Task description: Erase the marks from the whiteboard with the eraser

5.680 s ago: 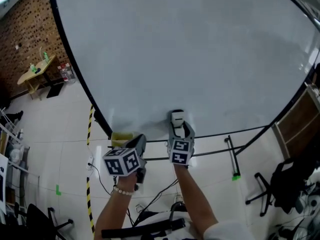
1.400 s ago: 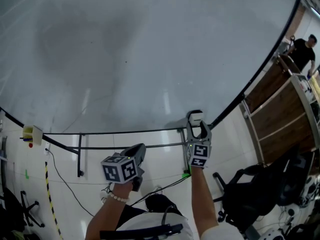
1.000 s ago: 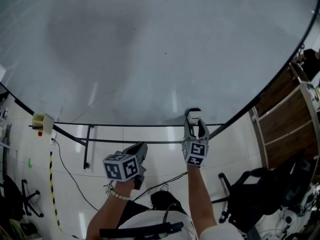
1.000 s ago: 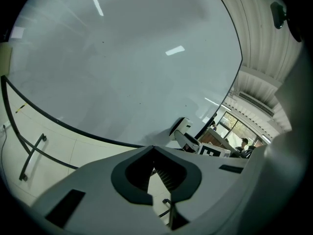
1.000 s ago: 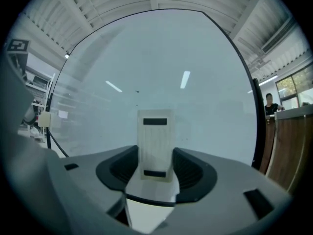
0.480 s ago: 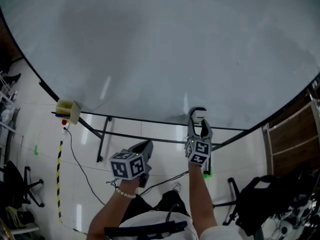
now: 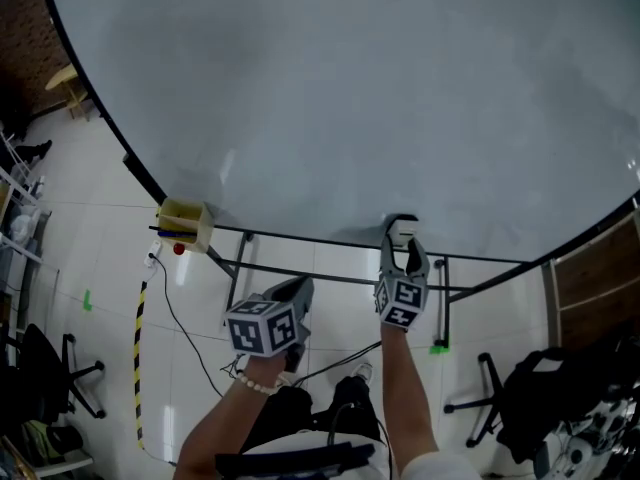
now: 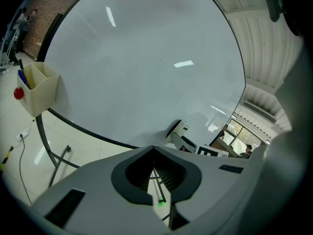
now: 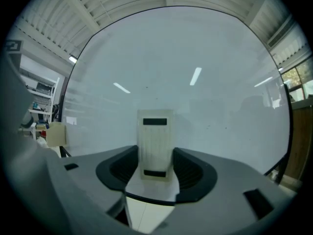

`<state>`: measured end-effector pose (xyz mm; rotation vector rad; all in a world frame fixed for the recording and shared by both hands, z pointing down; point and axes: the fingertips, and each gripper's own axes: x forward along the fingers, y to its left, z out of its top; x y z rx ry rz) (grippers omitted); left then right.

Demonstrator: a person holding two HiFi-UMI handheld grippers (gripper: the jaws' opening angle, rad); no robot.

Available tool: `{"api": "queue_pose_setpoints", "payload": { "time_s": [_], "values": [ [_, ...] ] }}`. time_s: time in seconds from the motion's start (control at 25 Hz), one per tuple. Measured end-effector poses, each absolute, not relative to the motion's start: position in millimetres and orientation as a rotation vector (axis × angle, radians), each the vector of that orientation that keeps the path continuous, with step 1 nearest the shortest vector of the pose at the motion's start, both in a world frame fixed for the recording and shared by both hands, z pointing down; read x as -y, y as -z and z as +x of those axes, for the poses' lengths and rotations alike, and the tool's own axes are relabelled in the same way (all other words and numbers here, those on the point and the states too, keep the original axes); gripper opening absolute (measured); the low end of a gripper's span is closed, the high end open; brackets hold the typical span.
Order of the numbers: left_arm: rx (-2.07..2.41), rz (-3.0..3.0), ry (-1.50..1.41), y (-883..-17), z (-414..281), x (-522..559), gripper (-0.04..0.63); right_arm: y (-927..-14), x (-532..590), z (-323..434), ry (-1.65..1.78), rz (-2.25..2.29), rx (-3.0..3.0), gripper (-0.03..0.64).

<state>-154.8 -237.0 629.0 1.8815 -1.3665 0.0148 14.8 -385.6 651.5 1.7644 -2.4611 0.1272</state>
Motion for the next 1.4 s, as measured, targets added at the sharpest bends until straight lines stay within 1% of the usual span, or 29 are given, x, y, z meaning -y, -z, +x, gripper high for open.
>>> {"api": "queue_pose_setpoints", "payload": {
  "time_s": [0.44,0.84,1.12,1.28,1.4],
  "values": [
    [1.441,1.833,0.033,-627,-229,221,-0.012,-665,365,-114,-0.136,1.676,2.449,0.247],
    [1.382,1.844,-0.011,-638,-338,183,-0.012,-670,343,-256,-0.231,1.730,2.438,0.247],
    [1.359,1.874,-0.038,-642,-416,169,-0.012,-686,328,-356,-0.221,1.614,2.463,0.247],
    [1.349,1.875,-0.037,-646,-443,162,-0.012,-690,322,-395,-0.259,1.562,2.483,0.247],
    [1.340,1.874,-0.036,-649,-456,156,-0.012,-694,320,-406,-0.292,1.556,2.499,0.247]
  ]
}}
